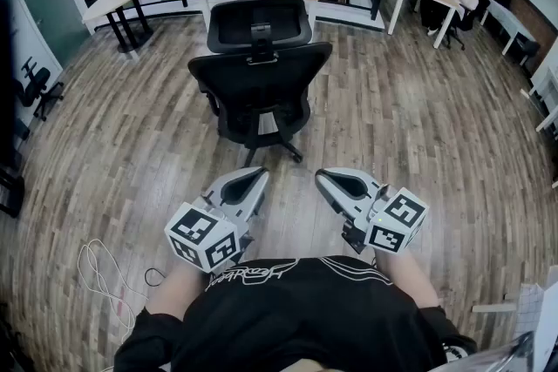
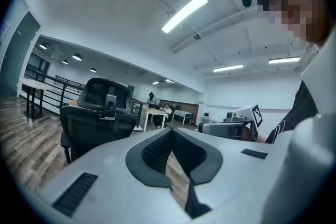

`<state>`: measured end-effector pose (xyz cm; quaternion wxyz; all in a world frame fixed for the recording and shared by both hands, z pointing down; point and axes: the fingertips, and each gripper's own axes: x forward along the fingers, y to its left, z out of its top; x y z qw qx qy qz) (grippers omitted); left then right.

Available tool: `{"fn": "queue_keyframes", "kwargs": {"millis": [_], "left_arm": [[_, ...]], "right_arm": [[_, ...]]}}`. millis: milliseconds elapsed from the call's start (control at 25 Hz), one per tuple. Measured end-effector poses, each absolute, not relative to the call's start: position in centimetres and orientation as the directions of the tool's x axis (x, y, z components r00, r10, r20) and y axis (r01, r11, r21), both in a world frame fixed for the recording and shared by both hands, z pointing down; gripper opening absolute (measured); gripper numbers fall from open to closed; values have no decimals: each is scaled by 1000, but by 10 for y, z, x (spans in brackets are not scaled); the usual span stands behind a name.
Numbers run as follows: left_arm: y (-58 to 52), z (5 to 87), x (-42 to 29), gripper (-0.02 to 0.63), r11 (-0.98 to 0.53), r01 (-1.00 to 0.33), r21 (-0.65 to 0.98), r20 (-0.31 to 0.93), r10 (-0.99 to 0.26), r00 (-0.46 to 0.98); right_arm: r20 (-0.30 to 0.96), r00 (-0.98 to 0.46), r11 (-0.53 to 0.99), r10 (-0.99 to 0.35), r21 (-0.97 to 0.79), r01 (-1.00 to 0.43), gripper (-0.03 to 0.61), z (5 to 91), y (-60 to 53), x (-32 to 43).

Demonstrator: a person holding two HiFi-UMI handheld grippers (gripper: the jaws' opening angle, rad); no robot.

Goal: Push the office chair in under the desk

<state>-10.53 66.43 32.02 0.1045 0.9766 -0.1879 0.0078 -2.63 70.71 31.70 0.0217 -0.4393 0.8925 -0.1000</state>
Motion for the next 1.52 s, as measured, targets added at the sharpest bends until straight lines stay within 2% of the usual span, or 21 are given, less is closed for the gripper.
{"fn": "queue_keyframes", "kwargs": {"millis": [560, 840, 1080, 1160, 1280, 1440, 1520], "left_arm": [[621, 343, -103, 8, -896, -388, 218, 94, -376, 922], [538, 362, -87, 9, -890, -394, 229, 121, -376, 919], [438, 377, -96, 12, -859, -487, 160, 172, -462, 870], [405, 382, -104, 31, -849, -517, 104, 198, -492, 848], [357, 397, -122, 123, -830, -558, 21, 257, -535, 805], [303, 406, -143, 186, -794, -604, -71, 288, -596, 750], [283, 408, -147, 238, -791, -596, -140, 304, -607, 734]], "right_arm": [[67, -579, 552, -813, -229, -802, 41, 333, 665, -11], [131, -519, 488, -845, -209, -847, 43, 354, 589, 20], [223, -441, 414, -869, -157, -896, 44, 378, 504, 57], [249, -392, 375, -886, -113, -920, 45, 382, 476, 75], [275, -321, 325, -906, -33, -945, 46, 387, 439, 97], [307, -256, 280, -917, 35, -959, 48, 386, 402, 121], [314, -221, 259, -923, 86, -962, 60, 384, 387, 132]]}}
